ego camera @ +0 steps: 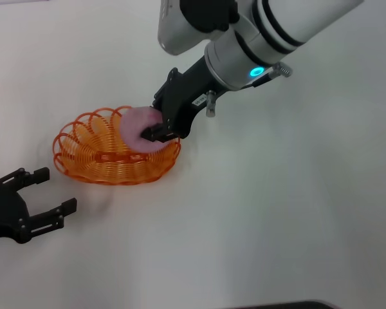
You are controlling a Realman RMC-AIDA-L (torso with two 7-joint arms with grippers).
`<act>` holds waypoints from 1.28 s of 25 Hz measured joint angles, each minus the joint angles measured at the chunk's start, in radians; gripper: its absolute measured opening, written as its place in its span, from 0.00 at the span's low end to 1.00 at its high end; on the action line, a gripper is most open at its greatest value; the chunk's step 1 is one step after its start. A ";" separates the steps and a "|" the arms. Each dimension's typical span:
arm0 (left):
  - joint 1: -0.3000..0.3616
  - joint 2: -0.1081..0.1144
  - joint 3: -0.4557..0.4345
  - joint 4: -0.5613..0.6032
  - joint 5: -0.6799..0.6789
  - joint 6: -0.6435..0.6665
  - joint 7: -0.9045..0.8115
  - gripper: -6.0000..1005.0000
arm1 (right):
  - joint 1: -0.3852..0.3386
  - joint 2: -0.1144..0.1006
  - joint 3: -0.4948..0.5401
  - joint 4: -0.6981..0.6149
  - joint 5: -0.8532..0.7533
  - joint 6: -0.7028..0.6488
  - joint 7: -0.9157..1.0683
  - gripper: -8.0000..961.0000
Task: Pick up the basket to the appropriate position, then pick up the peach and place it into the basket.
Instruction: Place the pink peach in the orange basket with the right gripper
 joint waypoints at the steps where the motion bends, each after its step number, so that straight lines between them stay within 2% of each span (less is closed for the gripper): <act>1: 0.000 0.000 0.000 0.000 0.000 0.000 0.000 0.83 | 0.002 0.000 -0.007 0.012 0.004 0.008 0.000 0.37; 9: 0.000 0.000 0.000 0.000 -0.002 0.000 0.000 0.83 | 0.004 -0.001 -0.048 0.050 0.023 0.055 0.000 0.37; 20: -0.002 0.000 0.000 0.000 -0.002 0.000 0.000 0.83 | 0.005 -0.003 -0.052 0.065 0.040 0.069 -0.014 0.39; 32: -0.009 0.000 0.000 -0.002 -0.001 -0.001 -0.001 0.83 | -0.003 -0.008 -0.050 0.069 0.074 0.075 -0.030 0.85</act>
